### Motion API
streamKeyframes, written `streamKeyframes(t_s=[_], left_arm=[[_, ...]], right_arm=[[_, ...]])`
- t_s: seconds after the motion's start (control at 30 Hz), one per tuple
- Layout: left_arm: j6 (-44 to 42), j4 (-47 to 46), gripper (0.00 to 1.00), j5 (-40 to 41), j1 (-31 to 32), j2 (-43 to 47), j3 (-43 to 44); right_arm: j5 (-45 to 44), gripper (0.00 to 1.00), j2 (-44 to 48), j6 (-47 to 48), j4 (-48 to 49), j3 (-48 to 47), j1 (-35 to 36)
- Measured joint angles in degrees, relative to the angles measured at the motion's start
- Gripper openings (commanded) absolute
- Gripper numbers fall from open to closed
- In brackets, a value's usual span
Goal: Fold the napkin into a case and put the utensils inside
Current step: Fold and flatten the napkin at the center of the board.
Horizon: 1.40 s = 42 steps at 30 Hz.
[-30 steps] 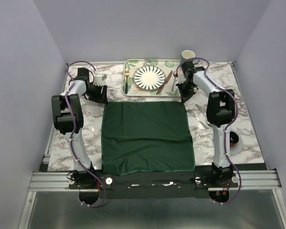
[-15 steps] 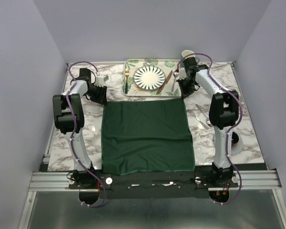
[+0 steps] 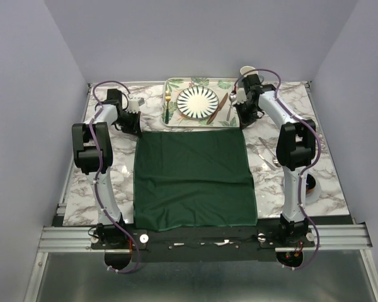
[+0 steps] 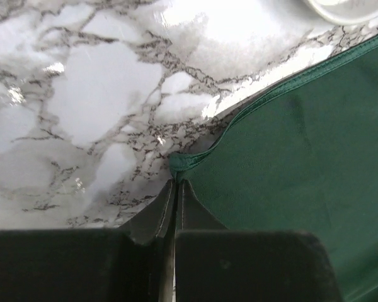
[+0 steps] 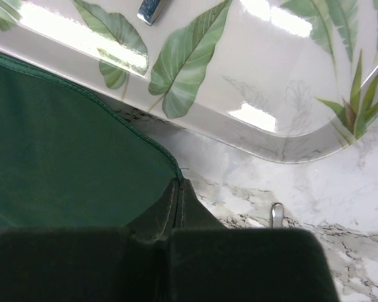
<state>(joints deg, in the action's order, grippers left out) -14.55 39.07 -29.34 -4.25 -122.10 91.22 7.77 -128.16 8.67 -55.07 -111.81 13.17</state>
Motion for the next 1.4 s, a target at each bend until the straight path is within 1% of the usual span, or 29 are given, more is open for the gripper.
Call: streamKeyframes(t_s=[0.03,0.37,0.83,0.93,1.03,1.2,1.33,1.4], left_arm=[[0.4,-0.1,0.0,0.0,0.0,-0.3,0.5],[0.6,-1.1,0.0,-1.5,0.2,-0.5,4.5],[-4.0,-1.8,0.0,-7.9,0.1,6.6,1.9],[-4.3,-2.3,0.0,-8.2,0.1,7.9,1.1],[-3.6,-3.7,0.0,-8.2,0.1,7.7,1.5],[-1.5,-4.7,0.0,-8.2,-0.1,4.3,6.0],[-1.3,-4.8,0.0,-8.2,-0.2,3.8,6.9],[-2.1,-4.7,0.0,-8.4,-0.3,4.2,6.4]], right_arm=[[0.0,0.01,0.0,0.0,0.1,-0.3,0.0],[0.2,0.01,0.5,0.5,2.5,-2.5,-0.8],[3.4,0.01,8.1,1.5,4.5,-1.6,-2.8],[3.7,0.01,9.4,1.9,4.7,-1.4,-2.8],[3.6,0.0,9.0,1.9,4.9,-2.3,-2.8],[3.2,0.01,4.9,2.1,5.1,-8.6,-3.1],[2.8,0.01,4.7,2.9,5.3,-8.7,-3.4],[2.8,0.0,5.7,3.5,5.7,-7.0,-3.5]])
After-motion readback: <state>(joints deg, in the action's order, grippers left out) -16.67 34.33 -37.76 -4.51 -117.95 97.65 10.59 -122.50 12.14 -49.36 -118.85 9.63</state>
